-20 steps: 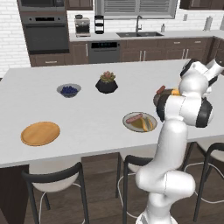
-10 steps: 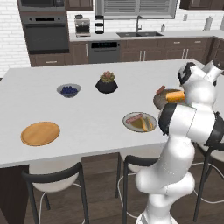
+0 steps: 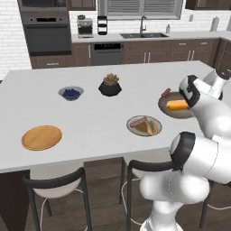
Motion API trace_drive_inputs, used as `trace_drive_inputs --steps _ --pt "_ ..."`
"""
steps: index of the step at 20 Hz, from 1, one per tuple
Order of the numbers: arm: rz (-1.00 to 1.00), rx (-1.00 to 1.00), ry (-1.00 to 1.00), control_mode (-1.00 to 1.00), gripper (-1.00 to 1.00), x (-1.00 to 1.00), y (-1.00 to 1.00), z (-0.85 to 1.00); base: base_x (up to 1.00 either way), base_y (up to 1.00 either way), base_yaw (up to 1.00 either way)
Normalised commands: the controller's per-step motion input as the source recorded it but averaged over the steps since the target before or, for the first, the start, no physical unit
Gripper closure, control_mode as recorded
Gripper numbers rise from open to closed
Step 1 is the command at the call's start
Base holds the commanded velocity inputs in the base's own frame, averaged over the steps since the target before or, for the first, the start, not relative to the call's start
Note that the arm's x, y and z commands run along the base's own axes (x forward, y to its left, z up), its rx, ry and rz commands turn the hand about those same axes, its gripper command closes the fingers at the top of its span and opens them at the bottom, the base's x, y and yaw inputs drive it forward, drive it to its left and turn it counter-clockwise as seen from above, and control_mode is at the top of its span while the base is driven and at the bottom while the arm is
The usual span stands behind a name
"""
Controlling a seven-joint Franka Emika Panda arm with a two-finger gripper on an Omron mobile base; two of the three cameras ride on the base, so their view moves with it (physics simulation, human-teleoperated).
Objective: Place one bun and one sausage from the bowl on each plate.
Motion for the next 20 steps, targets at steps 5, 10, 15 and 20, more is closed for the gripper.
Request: trace_drive_inputs --steps 5,10,15,20 --pt "-0.01 0.01 -0.02 -1.00 1.00 -0.22 0.84 0.09 0.00 0.00 0.00" --pt "0.00 0.01 0.00 -1.00 1.00 -0.27 0.59 0.08 0.00 0.00 0.00" --pt "0.00 0.00 0.00 -1.00 1.00 -0.13 0.26 0.10 0.00 0.00 0.00" --pt "0.00 0.00 0.00 -1.00 1.00 -0.09 0.17 0.03 0.00 0.00 0.00"
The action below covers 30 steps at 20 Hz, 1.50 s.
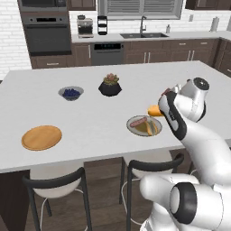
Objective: Place one bun and one sausage from the bowl on each plate.
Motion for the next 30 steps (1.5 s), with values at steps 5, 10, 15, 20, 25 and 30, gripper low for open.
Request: trace_drive_inputs --steps 5,10,15,20,25,30 --pt "0.00 0.02 0.00 -1.00 1.00 -0.06 0.01 0.01 0.00 0.00 0.00" --pt "0.00 0.00 0.00 1.00 1.00 0.00 0.00 0.00 -0.41 0.38 0.00" --pt "0.00 0.00 0.00 1.00 1.00 0.00 0.00 0.00 -0.31 0.98 0.01" --pt "0.00 0.00 0.00 1.00 1.00 0.00 0.00 0.00 -0.03 1.00 0.00" --pt "0.00 0.00 0.00 1.00 1.00 0.00 0.00 0.00 0.00 0.95 0.00" --pt "0.00 0.00 0.00 1.00 1.00 0.00 0.00 0.00 0.12 0.57 0.00"
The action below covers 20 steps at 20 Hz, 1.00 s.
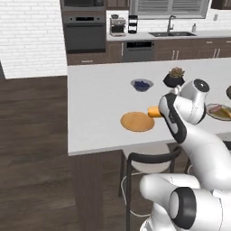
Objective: Place one bun and one sausage from the bowl on each plate.
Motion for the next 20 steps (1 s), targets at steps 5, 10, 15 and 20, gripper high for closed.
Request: trace_drive_inputs --steps 5,10,15,20 --pt "0.00 0.00 0.00 1.00 1.00 0.00 0.00 0.00 0.38 0.02 0.00" --pt "0.00 0.00 0.00 1.00 1.00 0.00 0.00 0.00 0.46 0.00 0.00" --pt "0.00 0.00 0.00 1.00 1.00 0.00 0.00 0.00 0.46 0.00 0.00" --pt "0.01 0.00 0.03 -1.00 1.00 0.62 0.00 -0.22 0.00 0.00 0.00"
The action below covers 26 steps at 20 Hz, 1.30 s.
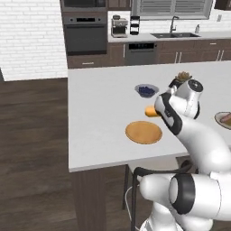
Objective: Place one bun and one sausage from the bowl on each plate.
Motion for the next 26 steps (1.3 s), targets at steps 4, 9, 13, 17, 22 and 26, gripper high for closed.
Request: trace_drive_inputs --steps 4,9,13,17,22,26 --pt "0.10 0.00 0.21 -1.00 1.00 0.44 0.00 -0.64 0.00 0.00 0.00" --pt "0.14 0.00 0.23 -1.00 1.00 0.51 -0.01 -0.43 0.00 0.00 0.00" --pt "0.13 0.01 0.12 -1.00 1.00 0.55 -0.02 -0.21 0.00 0.00 0.00" --pt "0.11 0.00 0.00 -1.00 1.00 0.39 -0.02 -0.47 0.00 0.00 0.00" --pt "0.04 0.00 0.00 -1.00 1.00 0.54 0.00 -0.55 0.00 0.00 0.00" --pt "0.00 0.00 0.00 -1.00 1.00 0.51 0.01 -0.55 0.00 0.00 0.00"
